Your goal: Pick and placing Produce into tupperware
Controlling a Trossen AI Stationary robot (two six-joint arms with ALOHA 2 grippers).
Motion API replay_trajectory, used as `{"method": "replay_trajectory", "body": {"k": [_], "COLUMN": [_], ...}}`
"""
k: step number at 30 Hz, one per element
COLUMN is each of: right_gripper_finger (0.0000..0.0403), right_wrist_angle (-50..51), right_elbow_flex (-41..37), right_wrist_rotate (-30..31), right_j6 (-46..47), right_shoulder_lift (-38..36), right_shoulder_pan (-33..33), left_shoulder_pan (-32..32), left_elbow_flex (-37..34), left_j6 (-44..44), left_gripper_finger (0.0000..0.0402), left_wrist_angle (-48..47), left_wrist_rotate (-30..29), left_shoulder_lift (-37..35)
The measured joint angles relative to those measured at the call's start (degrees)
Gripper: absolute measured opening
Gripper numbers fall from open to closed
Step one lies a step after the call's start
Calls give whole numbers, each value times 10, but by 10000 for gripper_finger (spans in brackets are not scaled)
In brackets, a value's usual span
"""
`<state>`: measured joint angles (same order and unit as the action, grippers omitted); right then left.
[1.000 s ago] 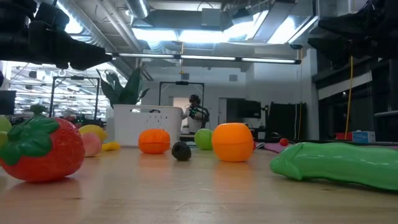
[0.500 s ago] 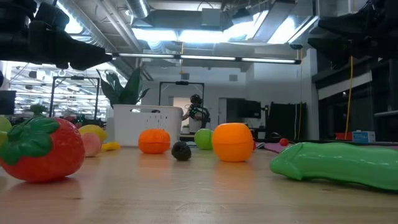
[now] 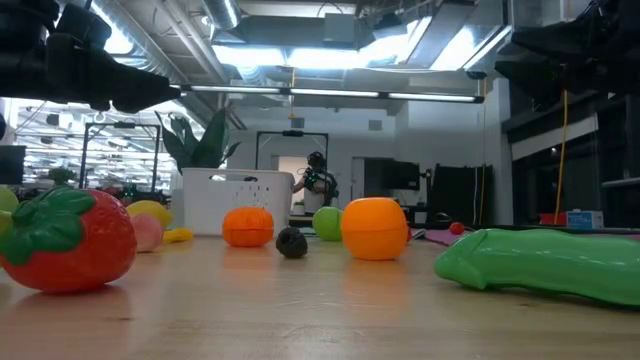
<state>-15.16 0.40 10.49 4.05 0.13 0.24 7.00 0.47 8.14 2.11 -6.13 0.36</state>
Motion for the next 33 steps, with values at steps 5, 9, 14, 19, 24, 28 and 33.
{"method": "replay_trajectory", "body": {"k": [5, 9, 14, 19, 24, 28, 33], "right_gripper_finger": [287, 287, 287, 287, 287, 287, 287], "right_wrist_angle": [0, 0, -1, -4, -3, 1, 29], "right_elbow_flex": [0, 0, 0, 0, 0, 0, 0], "right_wrist_rotate": [0, 0, 0, 0, 0, 0, 1], "right_j6": [0, 0, -1, 0, -3, -14, -33], "right_shoulder_lift": [0, 0, 0, 0, 0, 0, 3], "right_shoulder_pan": [0, 0, 0, 0, 0, 0, 0], "left_shoulder_pan": [0, 0, 0, 0, 0, 0, 0], "left_elbow_flex": [0, 0, 0, 0, 0, 0, 0], "left_j6": [0, 0, 0, 0, 0, -11, -32], "left_gripper_finger": [286, 286, 286, 286, 286, 286, 286], "left_wrist_angle": [0, 0, 0, 0, 1, 1, 1], "left_wrist_rotate": [0, 0, 0, 0, 0, 0, 0], "left_shoulder_lift": [0, 0, 0, 0, 0, 0, 0]}}
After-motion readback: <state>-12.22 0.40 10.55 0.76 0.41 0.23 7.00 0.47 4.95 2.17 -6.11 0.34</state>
